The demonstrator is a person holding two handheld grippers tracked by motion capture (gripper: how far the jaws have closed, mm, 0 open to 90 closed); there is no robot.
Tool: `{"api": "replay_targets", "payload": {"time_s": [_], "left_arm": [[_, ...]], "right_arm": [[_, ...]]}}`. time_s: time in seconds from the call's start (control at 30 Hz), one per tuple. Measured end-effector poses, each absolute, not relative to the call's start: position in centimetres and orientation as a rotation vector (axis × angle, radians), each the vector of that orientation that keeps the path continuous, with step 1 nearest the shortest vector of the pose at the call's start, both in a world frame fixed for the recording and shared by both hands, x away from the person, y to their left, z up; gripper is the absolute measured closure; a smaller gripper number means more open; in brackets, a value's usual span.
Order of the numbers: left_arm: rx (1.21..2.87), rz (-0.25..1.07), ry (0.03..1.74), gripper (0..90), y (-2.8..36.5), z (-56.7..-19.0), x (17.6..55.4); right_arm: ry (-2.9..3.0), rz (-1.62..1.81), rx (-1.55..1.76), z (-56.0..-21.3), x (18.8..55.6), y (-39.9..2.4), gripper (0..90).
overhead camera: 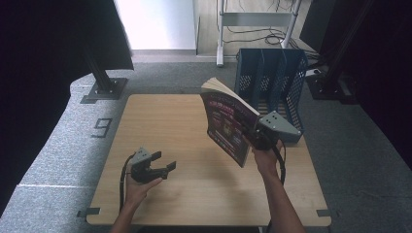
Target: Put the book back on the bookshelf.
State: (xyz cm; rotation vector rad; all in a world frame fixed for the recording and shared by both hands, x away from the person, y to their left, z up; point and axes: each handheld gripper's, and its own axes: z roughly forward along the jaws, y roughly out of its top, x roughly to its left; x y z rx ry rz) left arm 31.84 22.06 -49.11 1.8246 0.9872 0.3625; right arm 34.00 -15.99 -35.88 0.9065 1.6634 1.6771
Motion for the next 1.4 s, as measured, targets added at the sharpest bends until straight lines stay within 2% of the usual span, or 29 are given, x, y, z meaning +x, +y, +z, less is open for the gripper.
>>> {"api": "replay_targets", "payload": {"time_s": [1.4], "left_arm": [[1.836, 0.349, 0.991, 19.7, 21.9, -49.4, 31.9]], "right_arm": [[1.539, 1.656, 0.98, -34.5, 34.3, -19.5, 81.8]]}}
